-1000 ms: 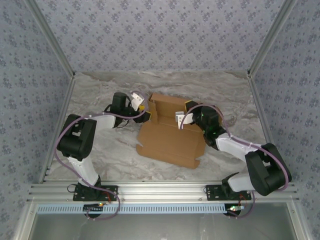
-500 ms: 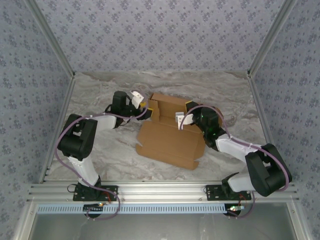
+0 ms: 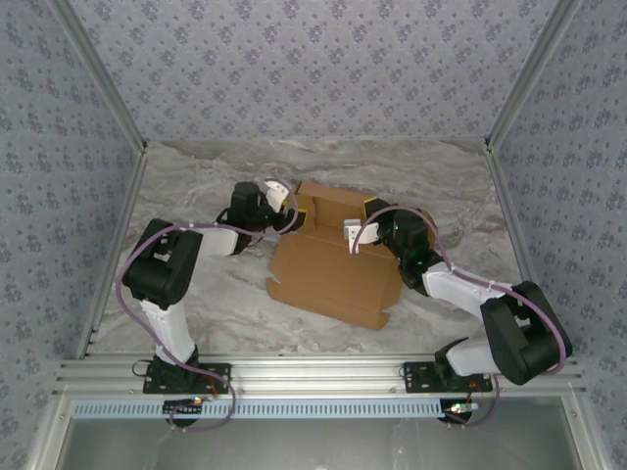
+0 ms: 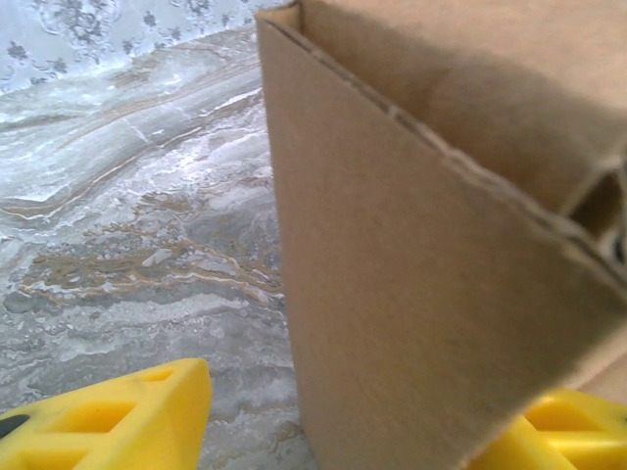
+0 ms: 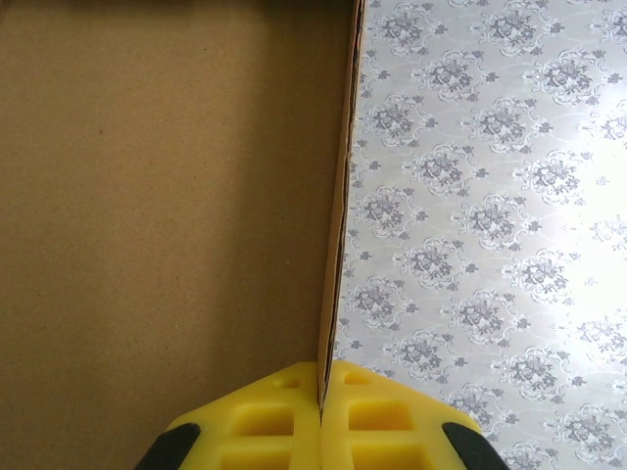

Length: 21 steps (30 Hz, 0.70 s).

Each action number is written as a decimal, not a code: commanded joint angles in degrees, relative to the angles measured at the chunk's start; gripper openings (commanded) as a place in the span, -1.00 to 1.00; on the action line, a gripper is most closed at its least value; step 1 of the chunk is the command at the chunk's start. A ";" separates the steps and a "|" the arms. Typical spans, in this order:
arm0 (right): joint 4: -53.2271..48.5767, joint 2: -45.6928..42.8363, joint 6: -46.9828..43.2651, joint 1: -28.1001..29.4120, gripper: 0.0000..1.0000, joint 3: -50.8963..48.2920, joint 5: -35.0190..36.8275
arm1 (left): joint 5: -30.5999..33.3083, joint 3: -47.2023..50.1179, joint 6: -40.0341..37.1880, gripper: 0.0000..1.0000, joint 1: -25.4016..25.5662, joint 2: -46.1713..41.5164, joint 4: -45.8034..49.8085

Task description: Fold the paper box

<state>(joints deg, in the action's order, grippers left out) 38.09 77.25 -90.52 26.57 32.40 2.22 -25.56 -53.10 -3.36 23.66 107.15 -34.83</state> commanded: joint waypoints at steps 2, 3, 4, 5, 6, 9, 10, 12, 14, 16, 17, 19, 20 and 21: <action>-2.16 -0.43 -2.10 0.62 -1.00 -0.52 -0.87 | 4.87 -2.12 2.09 0.23 0.86 1.64 -3.34; -2.23 -0.41 -1.97 0.59 -1.00 -0.50 -0.84 | 5.14 -2.46 2.29 0.23 1.12 1.87 -3.32; -2.30 -0.38 -1.94 0.60 -1.00 -0.51 -0.91 | 5.59 -2.74 2.51 0.23 1.37 2.15 -3.32; -2.36 -0.40 -1.93 0.62 -1.00 -0.50 -0.86 | 5.95 -3.01 2.77 0.23 1.47 2.42 -3.32; -2.48 -0.34 -1.90 0.60 -1.00 -0.42 -0.89 | 6.33 -3.30 3.03 0.23 1.67 2.73 -3.32; -2.49 -0.27 -1.85 0.62 -1.00 -0.49 -0.84 | 8.74 -4.02 4.16 0.19 2.24 3.47 -3.25; -2.49 -0.29 -1.84 0.60 -1.00 -0.47 -0.82 | 9.80 -4.13 4.55 0.18 2.52 3.63 -3.31; -2.49 -0.34 -1.63 0.59 -1.00 -0.26 -0.73 | 12.66 -4.14 4.88 0.16 3.19 3.93 -3.49; -2.73 -0.34 -1.51 0.59 -1.00 -0.16 -0.72 | 14.95 -4.37 5.18 0.14 3.75 4.20 -3.45; -2.90 -0.31 -1.44 0.61 -1.00 -0.07 -0.81 | 17.71 -4.54 6.19 0.10 4.22 4.19 -3.16; -2.93 -0.26 -1.45 0.63 -1.00 -0.10 -0.77 | 18.32 -4.71 6.65 0.08 4.30 4.27 -2.95; -2.90 -0.27 -1.40 0.60 -1.00 -0.17 -0.70 | 21.14 -5.48 7.95 0.03 4.58 4.31 -1.12; -2.88 -0.31 -1.39 0.59 -1.00 -0.15 -0.55 | 22.42 -5.72 8.30 0.01 4.70 4.32 -0.30; -2.95 -0.37 -1.35 0.64 -1.00 -0.15 -0.55 | 23.95 -5.94 8.64 -0.01 4.90 4.29 0.32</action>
<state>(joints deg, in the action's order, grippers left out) 38.00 77.25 -90.48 26.57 32.40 2.85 -8.62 -56.73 3.14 28.42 110.56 -35.75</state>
